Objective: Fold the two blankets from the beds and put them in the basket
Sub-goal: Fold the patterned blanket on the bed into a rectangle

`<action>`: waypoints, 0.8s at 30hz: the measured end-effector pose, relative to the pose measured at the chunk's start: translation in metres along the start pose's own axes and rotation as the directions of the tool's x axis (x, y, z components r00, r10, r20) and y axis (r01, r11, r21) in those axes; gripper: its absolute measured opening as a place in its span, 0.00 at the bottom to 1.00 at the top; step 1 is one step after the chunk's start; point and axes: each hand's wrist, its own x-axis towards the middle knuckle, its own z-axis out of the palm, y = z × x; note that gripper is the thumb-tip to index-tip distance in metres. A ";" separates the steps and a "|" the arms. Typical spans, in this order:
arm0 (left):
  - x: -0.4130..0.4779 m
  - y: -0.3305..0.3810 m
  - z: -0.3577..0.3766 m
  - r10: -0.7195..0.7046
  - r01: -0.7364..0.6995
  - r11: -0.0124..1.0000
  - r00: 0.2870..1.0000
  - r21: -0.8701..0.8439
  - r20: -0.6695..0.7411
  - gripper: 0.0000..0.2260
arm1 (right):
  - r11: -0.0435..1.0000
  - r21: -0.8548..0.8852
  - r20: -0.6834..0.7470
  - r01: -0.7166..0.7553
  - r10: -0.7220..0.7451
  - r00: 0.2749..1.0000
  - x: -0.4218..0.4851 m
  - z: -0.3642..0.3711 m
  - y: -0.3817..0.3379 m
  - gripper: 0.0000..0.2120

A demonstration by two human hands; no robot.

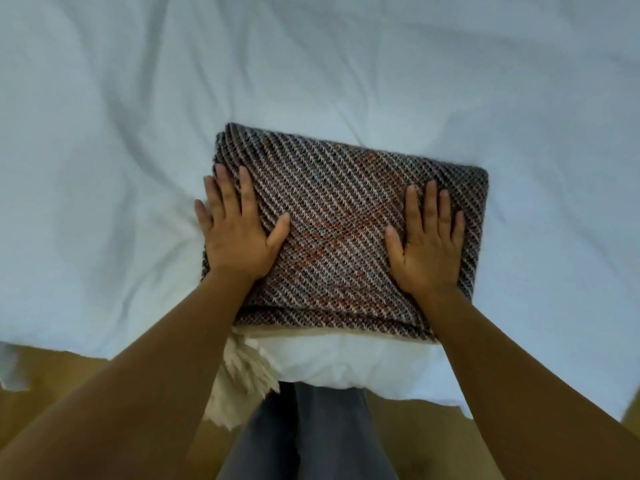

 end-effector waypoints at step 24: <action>-0.107 0.030 -0.068 -0.102 0.421 0.520 0.894 -0.743 0.436 0.30 | 0.640 0.556 0.104 -0.531 0.580 0.808 -0.149 -0.095 0.054 0.29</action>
